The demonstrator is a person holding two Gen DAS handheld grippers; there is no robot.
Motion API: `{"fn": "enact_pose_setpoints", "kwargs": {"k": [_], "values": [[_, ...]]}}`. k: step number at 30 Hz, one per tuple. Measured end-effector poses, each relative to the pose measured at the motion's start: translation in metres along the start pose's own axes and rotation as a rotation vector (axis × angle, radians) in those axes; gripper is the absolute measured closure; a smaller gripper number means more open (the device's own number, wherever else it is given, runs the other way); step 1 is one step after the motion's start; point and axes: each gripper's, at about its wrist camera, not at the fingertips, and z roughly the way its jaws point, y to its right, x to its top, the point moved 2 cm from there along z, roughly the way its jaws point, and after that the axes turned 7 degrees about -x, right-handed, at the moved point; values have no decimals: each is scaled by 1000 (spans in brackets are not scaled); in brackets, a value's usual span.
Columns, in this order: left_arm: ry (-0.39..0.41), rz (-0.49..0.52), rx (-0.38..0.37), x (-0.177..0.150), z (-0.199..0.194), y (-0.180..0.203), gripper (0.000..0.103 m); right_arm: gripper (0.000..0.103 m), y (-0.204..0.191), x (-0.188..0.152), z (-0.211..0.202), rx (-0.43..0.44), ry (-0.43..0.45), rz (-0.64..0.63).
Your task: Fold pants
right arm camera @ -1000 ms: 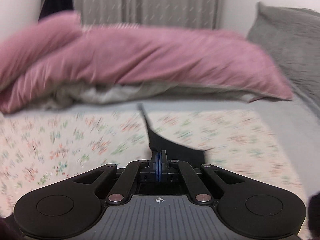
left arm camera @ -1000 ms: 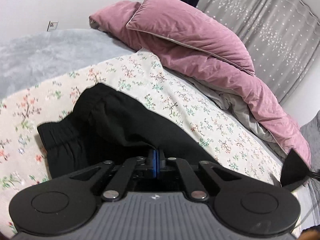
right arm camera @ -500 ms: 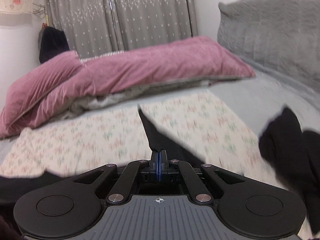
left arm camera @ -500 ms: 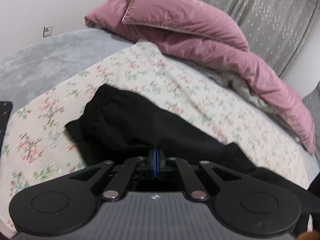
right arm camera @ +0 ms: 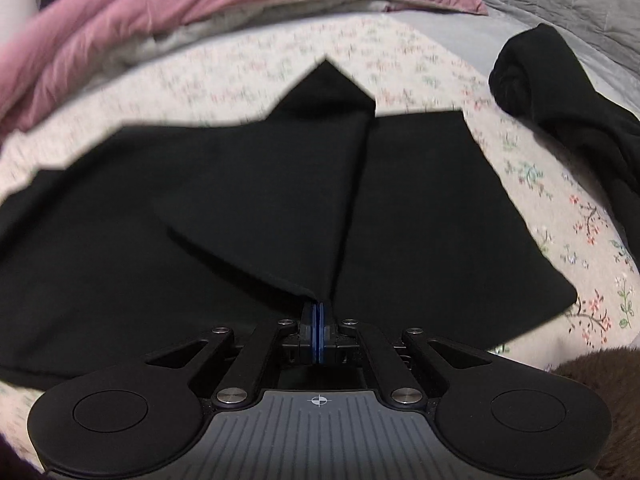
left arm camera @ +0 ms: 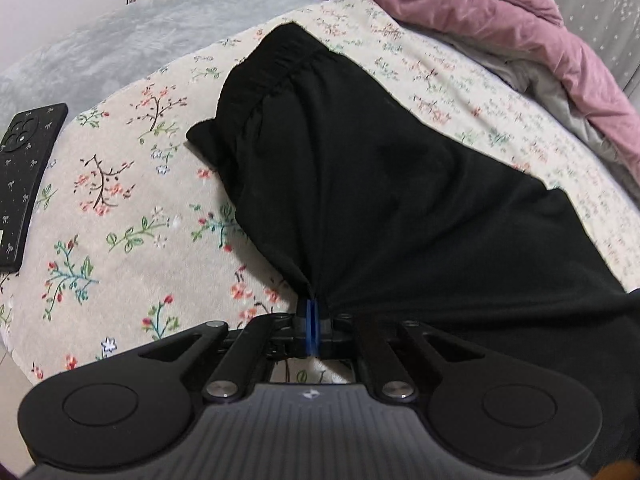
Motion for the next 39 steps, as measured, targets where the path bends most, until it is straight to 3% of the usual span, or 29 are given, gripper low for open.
{"fn": "enact_pose_setpoints", "kwargs": {"k": [3, 5, 6, 7, 9, 11, 20, 24, 29, 31, 34, 39], "values": [[22, 25, 21, -5, -10, 6, 62, 94, -5, 1, -1, -17, -10, -35], [51, 60, 30, -12, -23, 14, 41, 89, -7, 4, -8, -21, 0, -76], [65, 74, 32, -15, -29, 19, 37, 75, -7, 7, -14, -13, 17, -88], [77, 88, 27, -20, -35, 24, 30, 54, -7, 10, -20, -13, 38, -100], [95, 108, 13, -30, -47, 36, 16, 31, -7, 14, -32, -19, 93, -124], [110, 137, -16, -41, -56, 52, 0, 31, -13, 18, -40, -21, 143, -180], [57, 349, -161, -113, -56, 163, 0, 30, -73, 20, -26, 54, 274, -382], [47, 404, -211, -140, -50, 203, 0, 36, -100, 13, -13, 67, 312, -470], [53, 428, -287, -158, -38, 232, 0, 68, -120, 10, 9, 40, 332, -513], [45, 444, -303, -161, -28, 236, 0, 102, -119, 12, 17, 8, 342, -502], [11, 445, -330, -165, -21, 241, 0, 103, -101, 19, 18, -57, 369, -431], [-14, 477, -422, -171, -20, 252, 0, 103, -38, 33, -4, -135, 387, -259]]}}
